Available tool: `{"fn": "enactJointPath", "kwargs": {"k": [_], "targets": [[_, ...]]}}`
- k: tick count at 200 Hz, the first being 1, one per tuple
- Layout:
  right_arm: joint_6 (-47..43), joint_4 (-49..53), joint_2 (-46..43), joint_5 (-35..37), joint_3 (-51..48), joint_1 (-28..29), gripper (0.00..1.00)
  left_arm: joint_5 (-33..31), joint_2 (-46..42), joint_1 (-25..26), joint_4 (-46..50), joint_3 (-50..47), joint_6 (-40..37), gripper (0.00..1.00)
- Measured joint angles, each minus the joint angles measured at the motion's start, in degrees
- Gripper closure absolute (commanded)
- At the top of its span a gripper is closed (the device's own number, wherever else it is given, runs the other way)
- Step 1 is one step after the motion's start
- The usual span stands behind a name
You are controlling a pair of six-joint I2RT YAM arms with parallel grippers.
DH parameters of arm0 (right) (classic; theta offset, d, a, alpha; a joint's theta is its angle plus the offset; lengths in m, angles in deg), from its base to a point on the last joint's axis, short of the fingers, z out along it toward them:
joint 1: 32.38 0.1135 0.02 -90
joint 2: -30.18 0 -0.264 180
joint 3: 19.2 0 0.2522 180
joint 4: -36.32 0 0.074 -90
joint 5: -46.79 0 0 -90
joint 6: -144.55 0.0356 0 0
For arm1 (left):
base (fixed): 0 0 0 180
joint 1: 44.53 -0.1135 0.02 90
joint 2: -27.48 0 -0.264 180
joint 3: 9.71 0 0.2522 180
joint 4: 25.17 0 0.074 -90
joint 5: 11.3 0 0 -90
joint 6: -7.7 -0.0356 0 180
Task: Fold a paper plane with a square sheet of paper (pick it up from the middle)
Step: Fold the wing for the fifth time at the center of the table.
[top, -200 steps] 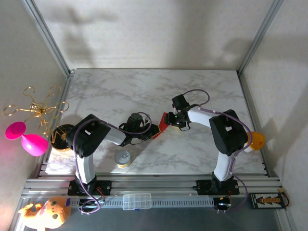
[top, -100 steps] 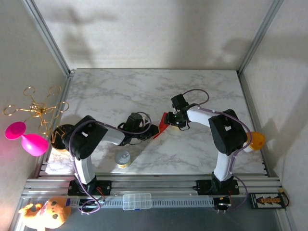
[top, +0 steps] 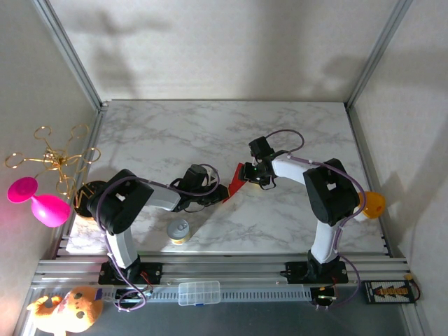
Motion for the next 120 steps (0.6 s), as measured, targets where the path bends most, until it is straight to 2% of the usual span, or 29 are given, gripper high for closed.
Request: {"fn": "enactJointPath", "kwargs": {"k": [77,120], "targets": [[0.04,0.96,0.55,0.50,0.68,0.04,0.47,-1.31,0.09,0.00,0.79,0.00,0.74,0.89],[0.17,1.99,0.98,1.05,1.38,0.24,0.47,-1.31,0.17,0.00,0.81,0.11,0.90,0.86]]}}
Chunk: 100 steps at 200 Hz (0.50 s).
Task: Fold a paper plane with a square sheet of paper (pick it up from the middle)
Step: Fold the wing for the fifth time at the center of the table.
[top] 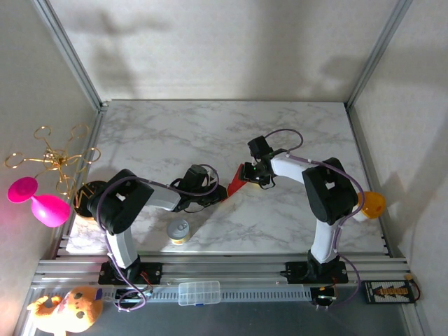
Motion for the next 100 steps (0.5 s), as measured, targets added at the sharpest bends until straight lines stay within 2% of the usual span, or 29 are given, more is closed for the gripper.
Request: {"fn": "enactJointPath", "kwargs": {"k": [37,100], "targets": [[0.00,0.17,0.09,0.04,0.11,0.09,0.45,0.20,-0.28,0.00,1.86,1.22,-0.46,0.80],[0.00,0.76,0.42,0.04,0.55,0.26,0.41,-1.07,-0.79,0.00,5.38,4.33,-2.71,0.76]]}}
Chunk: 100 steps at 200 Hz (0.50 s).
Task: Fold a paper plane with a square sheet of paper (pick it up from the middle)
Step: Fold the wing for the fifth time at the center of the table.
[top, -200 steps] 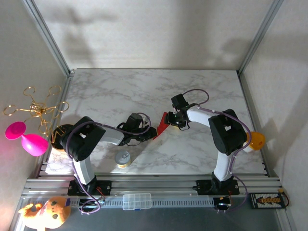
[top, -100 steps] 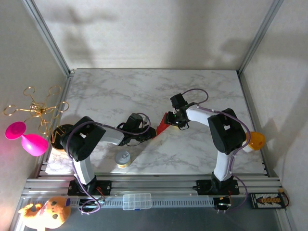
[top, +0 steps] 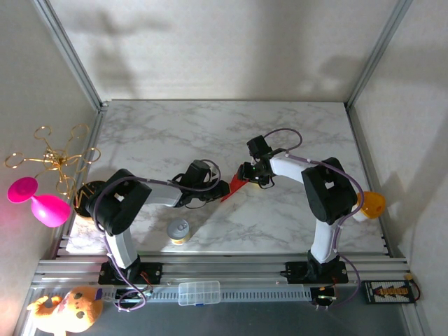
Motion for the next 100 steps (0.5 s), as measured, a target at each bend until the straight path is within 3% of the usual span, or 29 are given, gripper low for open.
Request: {"fn": "enactJointPath", "kwargs": {"k": [100], "targets": [[0.00,1.09,0.55,0.02,0.74,0.09,0.40,0.37,3.56,0.00,0.87,3.21,-1.03,0.76]]}}
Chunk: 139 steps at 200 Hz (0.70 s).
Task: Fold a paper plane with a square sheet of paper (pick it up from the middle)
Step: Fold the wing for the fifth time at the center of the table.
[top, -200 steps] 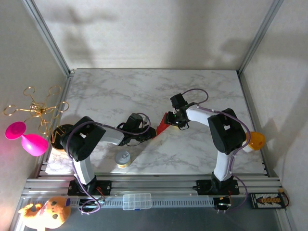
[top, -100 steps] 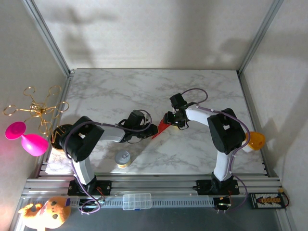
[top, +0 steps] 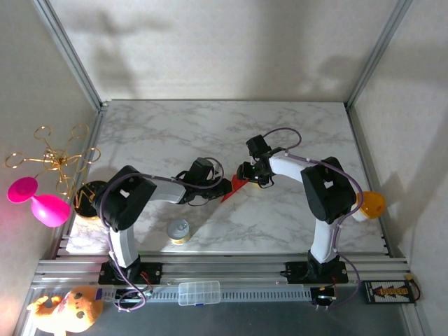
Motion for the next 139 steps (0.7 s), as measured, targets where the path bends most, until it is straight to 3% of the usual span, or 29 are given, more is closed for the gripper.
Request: {"fn": "enactJointPath", "kwargs": {"k": [139], "targets": [[0.28,0.83,0.48,0.42,0.66,0.26,0.39,-0.79,0.63,0.00,3.39,1.75,-1.66,0.82]]}}
